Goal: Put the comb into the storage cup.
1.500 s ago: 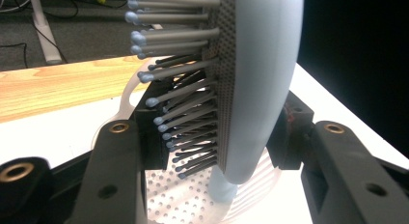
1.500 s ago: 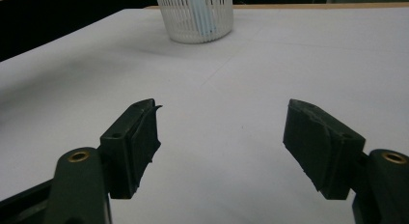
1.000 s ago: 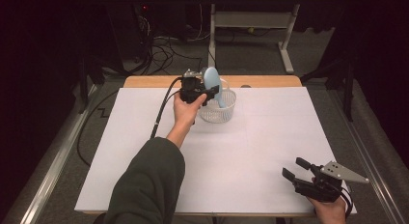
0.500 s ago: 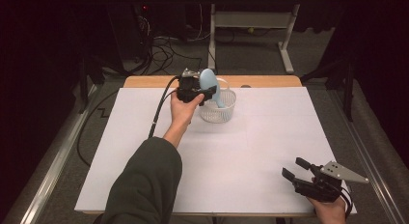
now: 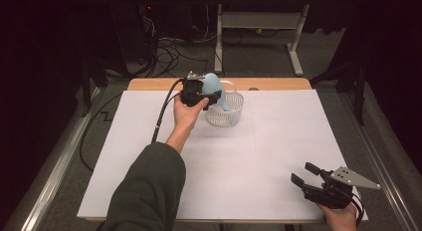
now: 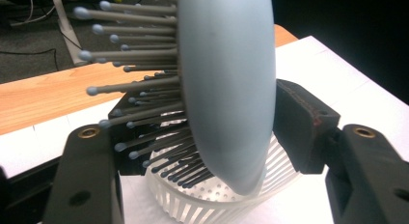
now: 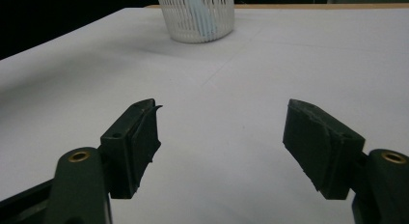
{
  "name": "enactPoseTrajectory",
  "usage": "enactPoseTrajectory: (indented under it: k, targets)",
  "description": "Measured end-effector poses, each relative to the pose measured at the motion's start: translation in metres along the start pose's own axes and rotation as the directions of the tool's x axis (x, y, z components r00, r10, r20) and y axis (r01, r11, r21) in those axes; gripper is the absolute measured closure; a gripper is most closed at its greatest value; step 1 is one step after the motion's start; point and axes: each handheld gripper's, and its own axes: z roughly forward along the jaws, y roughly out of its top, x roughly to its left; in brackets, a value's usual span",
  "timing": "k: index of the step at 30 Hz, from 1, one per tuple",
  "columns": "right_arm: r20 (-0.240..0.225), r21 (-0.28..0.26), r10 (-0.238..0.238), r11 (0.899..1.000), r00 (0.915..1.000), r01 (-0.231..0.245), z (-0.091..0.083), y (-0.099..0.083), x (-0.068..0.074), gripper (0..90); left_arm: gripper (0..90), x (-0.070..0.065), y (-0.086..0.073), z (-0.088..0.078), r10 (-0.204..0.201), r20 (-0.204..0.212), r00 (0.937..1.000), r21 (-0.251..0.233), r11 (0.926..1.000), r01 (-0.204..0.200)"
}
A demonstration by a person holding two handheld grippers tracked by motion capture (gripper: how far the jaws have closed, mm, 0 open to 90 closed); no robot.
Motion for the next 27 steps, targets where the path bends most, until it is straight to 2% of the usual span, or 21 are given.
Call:
enactPoseTrajectory:
  k: [10,22,27]
  targets:
    - [-0.001,0.004,0.003,1.0,1.0,-0.003,0.001,0.0,-0.001,29.2,35.6,0.005,-0.003,-0.001,0.012,-0.003,0.9999,0.028,0.9995,-0.012]
    - [-0.002,0.004,0.002,1.0,1.0,-0.002,0.001,0.0,-0.001,29.3,34.1,0.008,-0.005,0.001,0.022,-0.012,0.9997,0.03,0.9993,-0.021]
    - [-0.004,0.004,0.005,1.0,1.0,-0.005,0.001,0.0,-0.001,29.3,32.7,0.011,-0.012,0.002,0.018,-0.018,0.9997,0.025,0.9995,-0.018]
